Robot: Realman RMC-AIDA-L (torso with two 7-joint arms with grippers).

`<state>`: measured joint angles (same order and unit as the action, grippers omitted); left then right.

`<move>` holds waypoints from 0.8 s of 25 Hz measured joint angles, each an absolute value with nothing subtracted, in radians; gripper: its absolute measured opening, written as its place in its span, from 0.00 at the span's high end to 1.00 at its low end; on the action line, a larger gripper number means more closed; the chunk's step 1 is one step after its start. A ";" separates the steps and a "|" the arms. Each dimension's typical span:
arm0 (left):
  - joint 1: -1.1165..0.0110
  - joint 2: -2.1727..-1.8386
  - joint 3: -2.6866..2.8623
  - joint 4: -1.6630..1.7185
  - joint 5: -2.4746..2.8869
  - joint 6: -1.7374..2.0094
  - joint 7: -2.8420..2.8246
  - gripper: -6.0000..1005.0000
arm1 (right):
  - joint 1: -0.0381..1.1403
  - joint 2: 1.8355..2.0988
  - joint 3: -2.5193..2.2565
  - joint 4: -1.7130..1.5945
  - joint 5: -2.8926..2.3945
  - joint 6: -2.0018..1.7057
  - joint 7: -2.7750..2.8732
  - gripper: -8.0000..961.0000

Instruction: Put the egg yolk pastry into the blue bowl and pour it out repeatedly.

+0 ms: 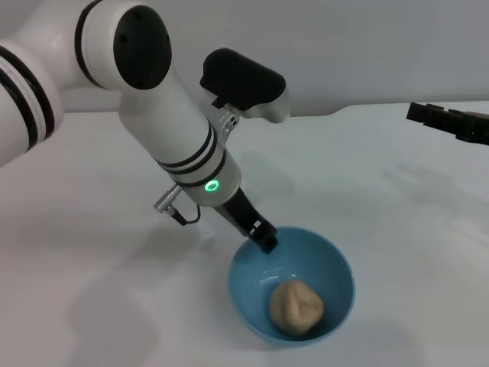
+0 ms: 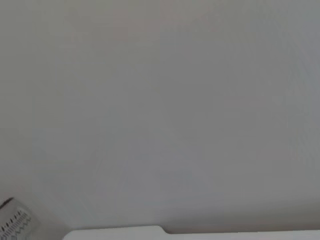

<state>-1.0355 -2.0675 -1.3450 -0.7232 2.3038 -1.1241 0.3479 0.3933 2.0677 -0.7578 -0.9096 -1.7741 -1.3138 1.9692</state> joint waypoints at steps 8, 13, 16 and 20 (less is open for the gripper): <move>-1.019 -2.060 -1.441 -0.815 2.311 -1.101 0.382 0.49 | 0.376 2.067 -0.756 -0.899 -1.775 -1.314 1.971 0.52; -0.977 -2.060 -1.591 -0.859 2.310 -1.060 0.462 0.38 | 0.362 2.065 -0.749 -0.877 -1.771 -1.316 1.971 0.52; -0.926 -2.060 -1.647 -0.898 2.306 -0.997 0.495 0.34 | 0.353 2.064 -0.714 -0.862 -1.768 -1.317 1.963 0.52; -0.805 -2.061 -1.658 -0.979 2.306 -0.812 0.545 0.31 | 0.350 2.066 -0.640 -0.832 -1.766 -1.321 1.889 0.52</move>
